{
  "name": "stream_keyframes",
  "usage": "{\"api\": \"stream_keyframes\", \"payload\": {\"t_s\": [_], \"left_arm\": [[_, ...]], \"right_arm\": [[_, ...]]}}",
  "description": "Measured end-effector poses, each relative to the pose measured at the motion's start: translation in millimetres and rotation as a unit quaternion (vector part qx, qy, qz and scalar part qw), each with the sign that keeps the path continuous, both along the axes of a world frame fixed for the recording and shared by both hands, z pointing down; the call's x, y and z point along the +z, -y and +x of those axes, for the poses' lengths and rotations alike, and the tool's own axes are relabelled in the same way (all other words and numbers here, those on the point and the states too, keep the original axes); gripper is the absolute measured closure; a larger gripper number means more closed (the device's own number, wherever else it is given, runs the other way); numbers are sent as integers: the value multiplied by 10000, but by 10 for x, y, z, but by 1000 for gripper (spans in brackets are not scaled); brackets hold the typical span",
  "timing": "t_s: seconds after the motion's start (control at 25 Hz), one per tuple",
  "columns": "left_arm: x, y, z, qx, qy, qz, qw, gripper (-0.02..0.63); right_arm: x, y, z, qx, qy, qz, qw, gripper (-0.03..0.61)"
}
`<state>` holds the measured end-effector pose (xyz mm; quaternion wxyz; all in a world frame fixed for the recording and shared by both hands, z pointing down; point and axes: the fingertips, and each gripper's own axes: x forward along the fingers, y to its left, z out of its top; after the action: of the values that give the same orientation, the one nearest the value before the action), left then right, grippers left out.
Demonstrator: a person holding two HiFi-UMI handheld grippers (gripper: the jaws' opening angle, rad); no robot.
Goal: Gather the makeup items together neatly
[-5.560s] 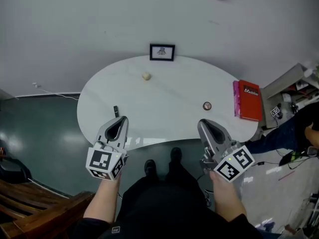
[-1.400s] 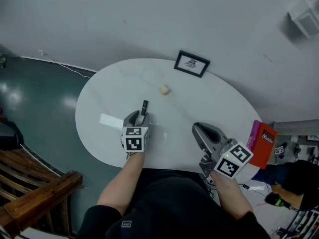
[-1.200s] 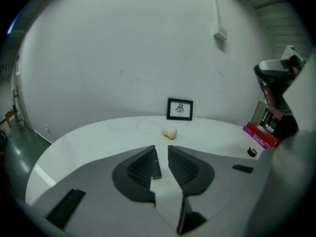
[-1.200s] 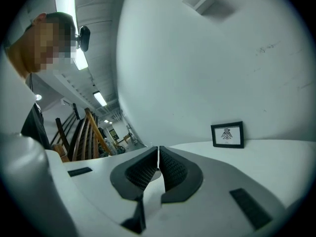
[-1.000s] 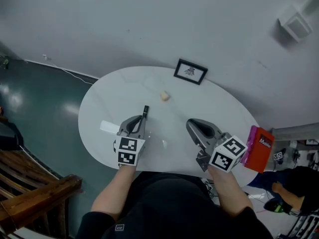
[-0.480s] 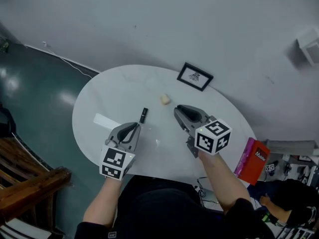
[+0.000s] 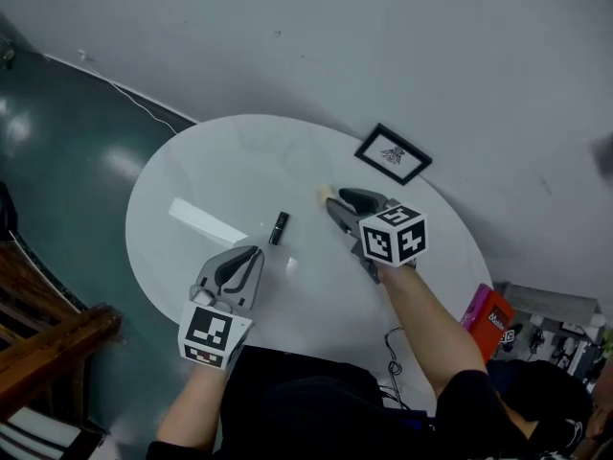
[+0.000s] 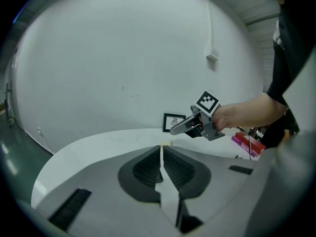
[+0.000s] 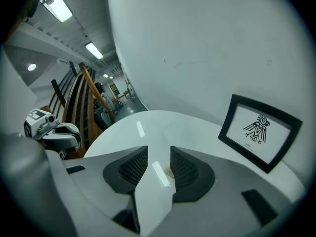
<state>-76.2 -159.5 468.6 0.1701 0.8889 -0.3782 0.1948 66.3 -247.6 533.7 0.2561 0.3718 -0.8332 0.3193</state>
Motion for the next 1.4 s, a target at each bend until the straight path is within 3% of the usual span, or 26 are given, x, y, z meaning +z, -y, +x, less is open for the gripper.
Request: {"api": "stream_keyframes", "payload": {"t_s": [0.44,0.88,1.12,1.4], "left_arm": [[291,-55,-368,-507,13,-299,9983,588],[276,-38,-344,-442,-78,-308,9985,588],[262,-78,-274,-273,-113,-324,9990,588],[123,-119,-161,-52,-176,-242,9995,588]], "right_arm": [[650,389,-13,-482,-866,-616,9932,431],[658,48,-105,-625,-440,-989,9922,422],[583,-125,-92,-548,-463,-665,9952,426],[168,-186,-33,-79,-8,-46,10000,434]]}}
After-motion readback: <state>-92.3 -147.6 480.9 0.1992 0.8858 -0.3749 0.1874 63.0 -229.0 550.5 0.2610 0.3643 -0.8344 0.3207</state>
